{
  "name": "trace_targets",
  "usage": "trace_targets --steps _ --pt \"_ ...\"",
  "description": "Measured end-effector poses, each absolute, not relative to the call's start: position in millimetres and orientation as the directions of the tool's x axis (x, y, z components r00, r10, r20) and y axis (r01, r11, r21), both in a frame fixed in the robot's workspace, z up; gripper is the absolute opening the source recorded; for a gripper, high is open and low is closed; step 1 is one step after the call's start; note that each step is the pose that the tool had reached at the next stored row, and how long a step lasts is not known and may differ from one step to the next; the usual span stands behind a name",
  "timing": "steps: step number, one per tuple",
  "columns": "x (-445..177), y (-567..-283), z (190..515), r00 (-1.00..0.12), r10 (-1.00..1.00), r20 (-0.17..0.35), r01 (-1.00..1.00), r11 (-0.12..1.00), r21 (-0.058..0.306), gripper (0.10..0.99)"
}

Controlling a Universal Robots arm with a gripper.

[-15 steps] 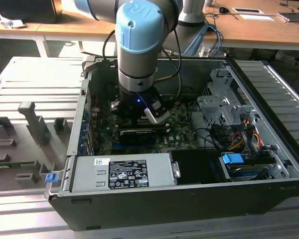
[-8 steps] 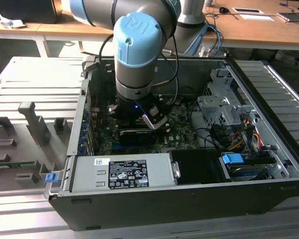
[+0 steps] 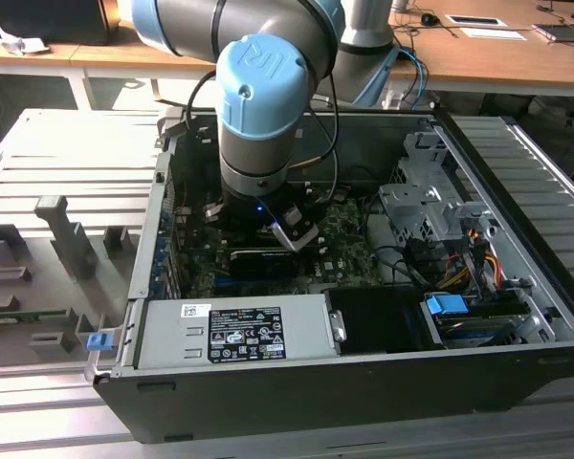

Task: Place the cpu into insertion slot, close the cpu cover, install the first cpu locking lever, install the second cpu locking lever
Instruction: 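Install the second cpu locking lever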

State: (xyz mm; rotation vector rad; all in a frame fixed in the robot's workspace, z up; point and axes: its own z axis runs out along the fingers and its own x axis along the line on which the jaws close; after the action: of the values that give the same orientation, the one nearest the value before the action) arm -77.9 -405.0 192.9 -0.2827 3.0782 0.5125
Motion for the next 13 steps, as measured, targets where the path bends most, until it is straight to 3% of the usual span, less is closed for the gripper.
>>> trace_targets --steps 13 --pt "-82.5 -405.7 203.0 -0.983 -0.18 -0.038 -0.183 0.93 0.318 0.106"
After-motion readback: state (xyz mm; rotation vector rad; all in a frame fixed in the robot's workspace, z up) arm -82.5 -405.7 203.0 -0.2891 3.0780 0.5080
